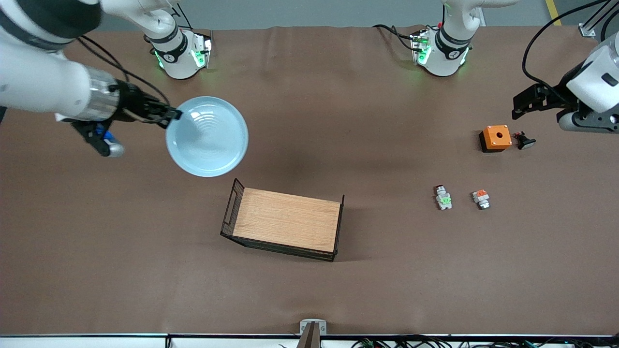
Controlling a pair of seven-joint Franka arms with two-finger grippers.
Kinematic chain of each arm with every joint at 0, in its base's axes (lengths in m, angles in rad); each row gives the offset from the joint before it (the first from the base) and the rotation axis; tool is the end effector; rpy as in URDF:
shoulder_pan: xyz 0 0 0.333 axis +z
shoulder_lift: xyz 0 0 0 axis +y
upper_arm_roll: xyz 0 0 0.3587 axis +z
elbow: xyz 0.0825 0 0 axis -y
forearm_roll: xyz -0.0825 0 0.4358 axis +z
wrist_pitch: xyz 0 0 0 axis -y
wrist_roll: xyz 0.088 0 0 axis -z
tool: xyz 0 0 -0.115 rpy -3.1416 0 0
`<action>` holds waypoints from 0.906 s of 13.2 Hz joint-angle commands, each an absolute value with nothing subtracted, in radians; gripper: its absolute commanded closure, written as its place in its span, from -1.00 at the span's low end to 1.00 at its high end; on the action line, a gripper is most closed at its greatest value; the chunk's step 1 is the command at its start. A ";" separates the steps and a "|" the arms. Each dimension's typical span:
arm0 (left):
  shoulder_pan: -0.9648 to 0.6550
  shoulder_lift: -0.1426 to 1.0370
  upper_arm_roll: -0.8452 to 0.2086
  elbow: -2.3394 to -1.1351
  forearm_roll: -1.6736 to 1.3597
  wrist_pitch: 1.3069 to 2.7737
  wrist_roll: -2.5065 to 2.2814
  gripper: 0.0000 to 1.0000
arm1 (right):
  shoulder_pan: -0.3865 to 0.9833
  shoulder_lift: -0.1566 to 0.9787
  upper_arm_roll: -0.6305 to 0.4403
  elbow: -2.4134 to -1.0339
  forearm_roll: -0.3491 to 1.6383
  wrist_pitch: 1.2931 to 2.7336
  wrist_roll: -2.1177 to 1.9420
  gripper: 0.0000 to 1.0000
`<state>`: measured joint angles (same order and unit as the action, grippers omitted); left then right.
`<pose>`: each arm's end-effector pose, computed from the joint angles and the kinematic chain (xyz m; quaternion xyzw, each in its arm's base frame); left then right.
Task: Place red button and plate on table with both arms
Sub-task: 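Lift the plate with the right gripper while the left gripper withdraws, then carry the blue plate off the tray and lower it onto the table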
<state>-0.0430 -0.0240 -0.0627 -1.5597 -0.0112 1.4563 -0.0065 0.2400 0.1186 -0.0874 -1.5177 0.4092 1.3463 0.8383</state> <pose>0.5817 -0.0636 0.6697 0.9980 -0.0499 -0.0399 0.0026 0.6010 0.1487 0.6084 -0.9188 0.3112 0.2183 0.1065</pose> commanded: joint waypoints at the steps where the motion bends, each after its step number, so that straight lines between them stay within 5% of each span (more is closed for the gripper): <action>1: -0.034 -0.094 -0.071 -1.651 -0.020 1.506 -0.008 -1.00 | 0.230 0.078 -0.190 -1.612 0.425 1.338 0.604 0.99; 6: -0.037 -0.095 -0.069 -1.643 -0.028 1.537 -0.029 -1.00 | 0.230 0.081 -0.371 -1.721 0.304 1.405 0.113 0.99; 12: -0.040 -0.109 -0.072 -1.644 -0.015 1.554 -0.031 -1.00 | 0.190 0.095 -0.408 -1.874 0.227 1.655 -0.196 0.99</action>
